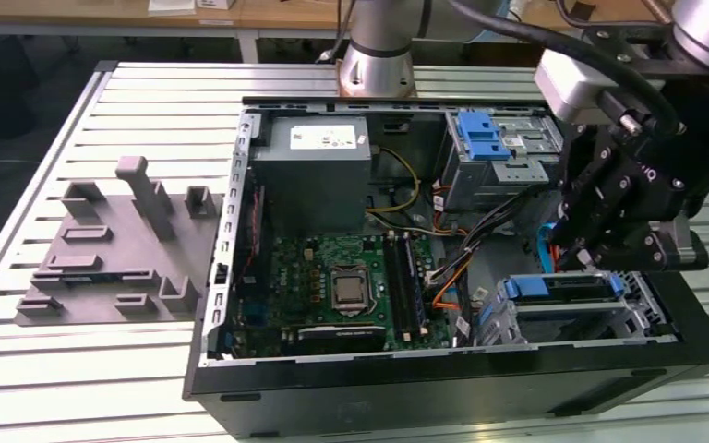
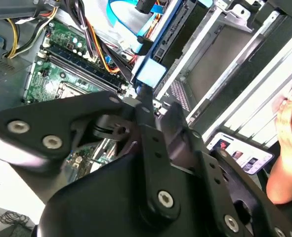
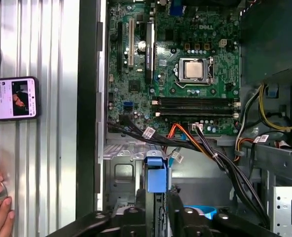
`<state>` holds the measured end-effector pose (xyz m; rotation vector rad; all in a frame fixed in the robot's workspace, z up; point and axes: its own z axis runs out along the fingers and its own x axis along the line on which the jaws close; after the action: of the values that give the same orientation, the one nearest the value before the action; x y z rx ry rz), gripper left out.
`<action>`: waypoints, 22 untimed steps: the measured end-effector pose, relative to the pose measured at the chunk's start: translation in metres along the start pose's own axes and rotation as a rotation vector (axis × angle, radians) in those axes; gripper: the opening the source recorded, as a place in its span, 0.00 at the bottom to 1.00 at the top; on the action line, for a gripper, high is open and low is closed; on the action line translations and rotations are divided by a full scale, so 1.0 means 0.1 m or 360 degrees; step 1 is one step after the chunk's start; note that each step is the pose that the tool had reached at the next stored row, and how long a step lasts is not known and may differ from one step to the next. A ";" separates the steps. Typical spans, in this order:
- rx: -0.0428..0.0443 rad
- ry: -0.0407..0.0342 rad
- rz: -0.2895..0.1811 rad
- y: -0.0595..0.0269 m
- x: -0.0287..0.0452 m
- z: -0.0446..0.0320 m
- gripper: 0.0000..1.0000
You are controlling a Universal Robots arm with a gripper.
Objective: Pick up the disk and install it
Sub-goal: 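Insert the disk into the insertion slot, then insert the first disk wire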
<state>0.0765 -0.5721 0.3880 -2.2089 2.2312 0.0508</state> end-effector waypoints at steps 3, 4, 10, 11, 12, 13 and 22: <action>0.0000 0.0000 0.0000 -0.001 0.001 0.053 0.25; 0.0000 0.0000 0.0000 -0.002 0.002 0.071 0.19; 0.0000 0.0000 0.0000 -0.003 0.003 0.126 0.11; 0.0000 0.0000 0.0000 -0.003 0.003 0.133 0.11; 0.0000 0.0000 0.0000 -0.003 0.003 0.141 0.11; 0.0000 0.0000 0.0000 -0.003 0.004 0.148 0.11; 0.0000 0.0000 0.0000 -0.004 0.004 0.164 0.11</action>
<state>0.0765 -0.5721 0.3716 -2.2089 2.2312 0.0508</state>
